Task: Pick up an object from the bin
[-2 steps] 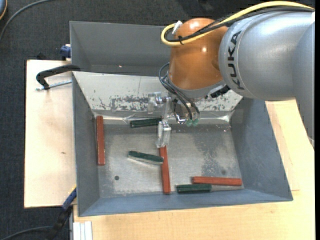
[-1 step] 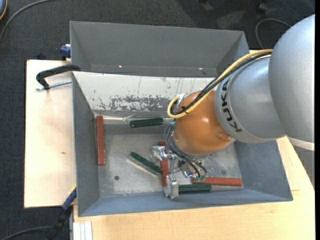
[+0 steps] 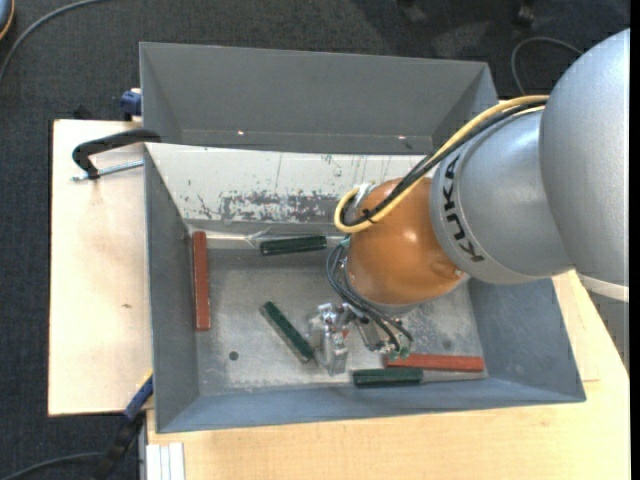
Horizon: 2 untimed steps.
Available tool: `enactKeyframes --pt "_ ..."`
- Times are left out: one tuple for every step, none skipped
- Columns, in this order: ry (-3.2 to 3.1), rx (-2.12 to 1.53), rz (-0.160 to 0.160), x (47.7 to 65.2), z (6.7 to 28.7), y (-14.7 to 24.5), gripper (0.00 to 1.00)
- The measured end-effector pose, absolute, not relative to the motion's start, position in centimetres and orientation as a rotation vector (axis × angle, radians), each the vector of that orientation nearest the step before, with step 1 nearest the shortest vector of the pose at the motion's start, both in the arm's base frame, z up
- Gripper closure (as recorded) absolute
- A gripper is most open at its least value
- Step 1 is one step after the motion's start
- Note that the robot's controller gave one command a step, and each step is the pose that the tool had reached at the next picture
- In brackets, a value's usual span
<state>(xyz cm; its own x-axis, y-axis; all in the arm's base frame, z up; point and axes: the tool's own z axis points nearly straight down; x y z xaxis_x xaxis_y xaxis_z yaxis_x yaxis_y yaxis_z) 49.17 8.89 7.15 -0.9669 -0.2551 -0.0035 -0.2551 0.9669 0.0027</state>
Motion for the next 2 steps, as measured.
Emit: enactKeyframes --pt "3.113 -0.402 0.003 49.2 7.1 8.8 0.0" --pt "3.125 -0.233 0.002 53.6 7.1 7.4 0.0"
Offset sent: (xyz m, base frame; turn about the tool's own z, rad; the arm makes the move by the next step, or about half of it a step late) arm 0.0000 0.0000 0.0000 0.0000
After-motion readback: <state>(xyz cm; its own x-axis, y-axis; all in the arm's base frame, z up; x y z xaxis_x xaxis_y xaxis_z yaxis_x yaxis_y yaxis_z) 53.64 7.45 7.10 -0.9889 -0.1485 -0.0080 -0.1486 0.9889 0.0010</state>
